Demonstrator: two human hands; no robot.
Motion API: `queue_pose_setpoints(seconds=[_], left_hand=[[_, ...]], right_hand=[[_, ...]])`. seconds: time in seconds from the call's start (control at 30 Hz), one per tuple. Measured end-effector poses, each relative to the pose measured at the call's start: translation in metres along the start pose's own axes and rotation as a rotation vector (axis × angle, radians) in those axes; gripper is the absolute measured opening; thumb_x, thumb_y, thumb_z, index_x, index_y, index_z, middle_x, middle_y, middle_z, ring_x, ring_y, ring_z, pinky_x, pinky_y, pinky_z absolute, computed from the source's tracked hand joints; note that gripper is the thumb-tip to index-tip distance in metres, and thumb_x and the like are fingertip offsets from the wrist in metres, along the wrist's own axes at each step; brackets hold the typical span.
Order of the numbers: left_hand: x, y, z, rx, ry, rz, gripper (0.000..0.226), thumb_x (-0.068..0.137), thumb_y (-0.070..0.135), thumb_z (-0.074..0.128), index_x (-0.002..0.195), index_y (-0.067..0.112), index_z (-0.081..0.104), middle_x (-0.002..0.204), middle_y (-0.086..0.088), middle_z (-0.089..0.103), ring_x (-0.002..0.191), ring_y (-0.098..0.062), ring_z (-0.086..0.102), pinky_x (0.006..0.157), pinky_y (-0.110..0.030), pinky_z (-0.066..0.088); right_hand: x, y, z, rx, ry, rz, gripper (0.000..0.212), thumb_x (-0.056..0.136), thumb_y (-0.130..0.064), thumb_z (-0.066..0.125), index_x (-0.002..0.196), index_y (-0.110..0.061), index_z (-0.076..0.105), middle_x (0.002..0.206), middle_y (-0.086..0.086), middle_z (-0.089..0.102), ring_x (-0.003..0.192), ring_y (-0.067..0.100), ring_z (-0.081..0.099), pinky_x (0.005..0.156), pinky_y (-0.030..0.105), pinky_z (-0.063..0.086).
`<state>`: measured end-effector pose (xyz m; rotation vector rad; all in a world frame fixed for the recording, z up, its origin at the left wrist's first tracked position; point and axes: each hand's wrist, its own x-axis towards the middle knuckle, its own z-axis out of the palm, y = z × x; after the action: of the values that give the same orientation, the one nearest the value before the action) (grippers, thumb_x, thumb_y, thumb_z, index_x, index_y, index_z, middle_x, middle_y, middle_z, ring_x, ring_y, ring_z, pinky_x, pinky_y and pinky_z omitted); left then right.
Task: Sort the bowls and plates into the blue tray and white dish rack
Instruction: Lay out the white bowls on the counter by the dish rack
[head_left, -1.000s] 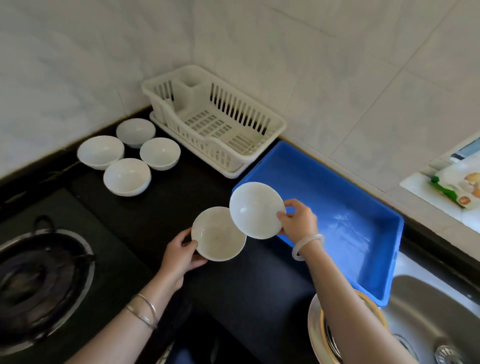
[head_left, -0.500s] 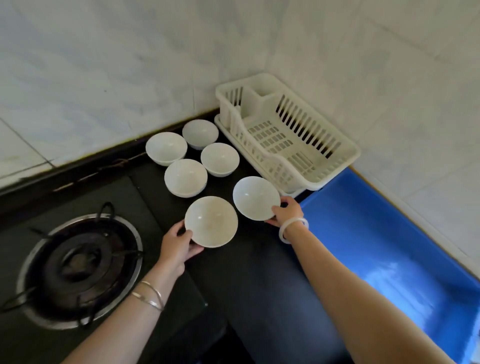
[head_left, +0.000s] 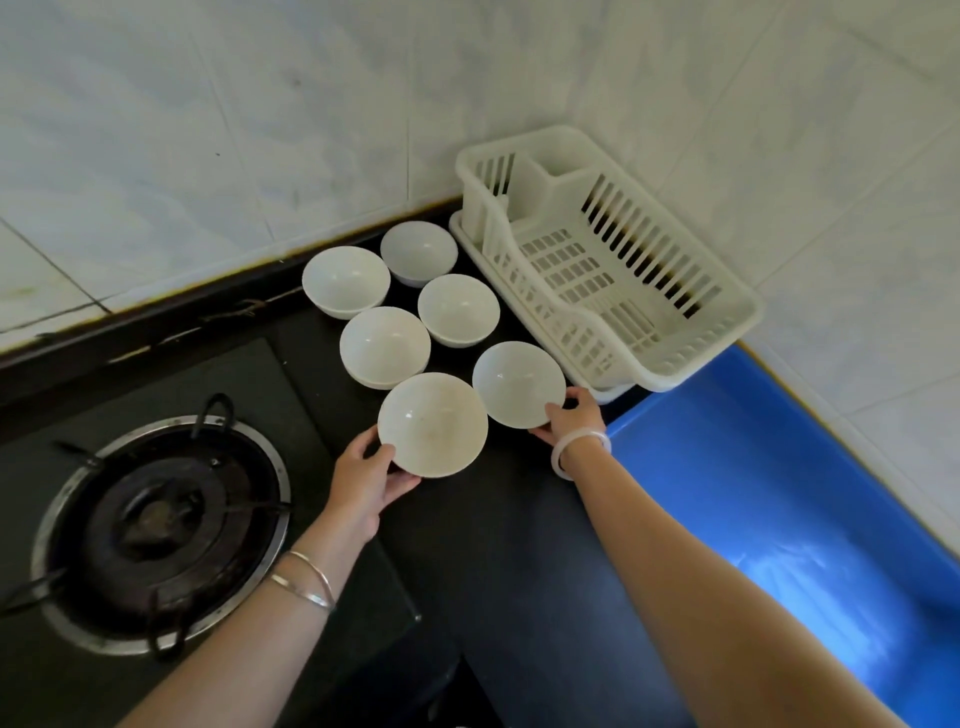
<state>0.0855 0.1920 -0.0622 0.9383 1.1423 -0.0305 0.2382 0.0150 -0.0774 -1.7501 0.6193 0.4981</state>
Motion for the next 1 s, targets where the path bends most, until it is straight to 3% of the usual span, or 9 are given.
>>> queue_pose_setpoints(seconds=[0.17,0.4,0.57,0.73,0.9,1.0], left_hand=[[-0.001,0.003,0.006,-0.08,-0.002,-0.015,0.042,0.092,0.012,0.052,0.133,0.017,0.045,0.111,-0.008,0.055,0.084,-0.026,0.067,0.064,-0.034,0.056],[-0.002,0.001,0.01,-0.103,0.035,-0.003,0.04,0.092,0.012,0.053,0.131,0.016,0.048,0.107,-0.004,0.055,0.081,-0.025,0.067,0.063,-0.034,0.057],[0.0,0.001,0.01,-0.118,0.041,-0.003,0.039,0.092,0.011,0.053,0.131,0.016,0.048,0.099,-0.002,0.054,0.081,-0.025,0.067,0.059,-0.033,0.057],[0.001,0.0,0.011,-0.127,0.065,0.0,0.038,0.092,0.011,0.053,0.129,0.016,0.05,0.103,-0.003,0.056,0.084,-0.025,0.066,0.059,-0.034,0.057],[0.003,-0.003,0.01,-0.156,0.119,0.031,0.016,0.09,0.009,0.056,0.104,0.017,0.056,0.102,-0.004,0.057,0.087,-0.024,0.063,0.054,-0.033,0.057],[0.001,-0.005,0.011,-0.165,0.134,0.05,0.018,0.09,0.01,0.056,0.107,0.016,0.056,0.105,-0.004,0.057,0.095,-0.025,0.062,0.061,-0.034,0.057]], right_hand=[[0.003,-0.005,-0.002,0.092,-0.04,0.028,0.024,0.09,-0.003,0.052,0.107,-0.02,0.048,0.128,0.016,0.05,0.109,0.038,0.057,0.051,0.033,0.055],[0.005,-0.008,-0.001,0.155,-0.058,0.067,0.026,0.091,0.001,0.048,0.112,-0.015,0.05,0.128,0.018,0.051,0.111,0.04,0.057,0.047,0.031,0.054],[0.007,-0.013,0.008,0.169,-0.068,0.066,0.027,0.09,0.004,0.048,0.108,-0.016,0.049,0.129,0.021,0.051,0.112,0.042,0.055,0.062,0.039,0.055],[0.009,-0.015,0.009,0.146,-0.062,0.066,0.024,0.09,0.003,0.048,0.104,-0.017,0.049,0.127,0.019,0.052,0.11,0.04,0.057,0.051,0.035,0.054],[0.006,-0.014,0.006,0.168,-0.125,0.087,0.035,0.093,-0.003,0.045,0.125,-0.016,0.047,0.125,0.018,0.055,0.091,0.03,0.062,0.053,0.032,0.053],[-0.001,-0.014,0.004,0.106,-0.18,0.104,0.041,0.095,-0.015,0.045,0.136,-0.017,0.04,0.129,0.018,0.054,0.093,0.027,0.062,0.063,0.031,0.053]])
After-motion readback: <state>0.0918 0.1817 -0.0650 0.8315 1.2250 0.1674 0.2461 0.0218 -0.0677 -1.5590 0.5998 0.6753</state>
